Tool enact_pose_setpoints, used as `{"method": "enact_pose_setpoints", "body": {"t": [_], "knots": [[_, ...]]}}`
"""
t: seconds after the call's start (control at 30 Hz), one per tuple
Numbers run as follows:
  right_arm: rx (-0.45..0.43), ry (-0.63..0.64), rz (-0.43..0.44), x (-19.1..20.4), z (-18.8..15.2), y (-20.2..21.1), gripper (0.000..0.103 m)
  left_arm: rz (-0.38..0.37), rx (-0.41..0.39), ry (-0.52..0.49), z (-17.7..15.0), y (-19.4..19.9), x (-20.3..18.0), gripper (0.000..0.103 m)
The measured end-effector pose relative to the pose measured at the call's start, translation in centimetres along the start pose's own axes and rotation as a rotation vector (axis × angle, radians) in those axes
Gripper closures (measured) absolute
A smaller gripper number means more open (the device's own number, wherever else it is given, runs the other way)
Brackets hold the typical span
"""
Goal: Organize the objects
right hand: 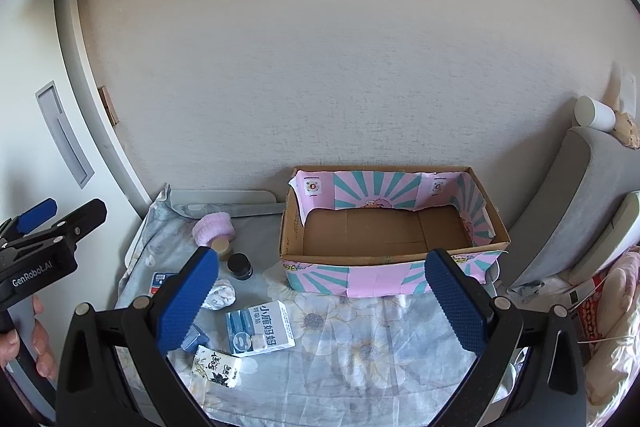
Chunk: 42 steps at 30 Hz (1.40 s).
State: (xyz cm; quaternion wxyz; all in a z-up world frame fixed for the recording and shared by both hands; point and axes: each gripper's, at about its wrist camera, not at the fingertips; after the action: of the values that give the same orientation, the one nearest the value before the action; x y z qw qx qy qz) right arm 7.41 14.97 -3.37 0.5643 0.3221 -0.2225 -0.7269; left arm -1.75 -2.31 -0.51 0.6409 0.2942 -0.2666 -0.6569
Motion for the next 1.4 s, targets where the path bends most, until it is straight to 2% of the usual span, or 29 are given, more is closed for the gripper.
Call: {"method": "enact_pose_setpoints", "body": {"t": [1.23, 1.27, 1.4], "knots": [[-0.003, 0.009, 0.002, 0.6, 0.0, -0.3, 0.0, -0.024, 0.034, 0.017, 0.0, -1.0, 0.7, 0.0], [0.002, -0.085, -0.124, 1.1, -0.1, 0.5, 0.0, -0.024, 0.035, 0.017, 0.0, -1.0, 0.6, 0.0], [0.003, -0.085, -0.122, 1.2, 0.0, 0.5, 0.0, -0.018, 0.039, 0.006, 0.2, -1.1, 0.6, 0.0]]}}
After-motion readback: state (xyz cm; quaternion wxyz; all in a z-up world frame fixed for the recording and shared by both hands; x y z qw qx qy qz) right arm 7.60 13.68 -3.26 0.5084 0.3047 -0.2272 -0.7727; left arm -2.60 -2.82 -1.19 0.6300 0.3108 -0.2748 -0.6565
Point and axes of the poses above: each gripper's, at about its wrist camera, not at the fingertips, and y roughly against the way its jaws point, x to its left, z to its top, and after that the axes turned 8 degrees about x, right-handed
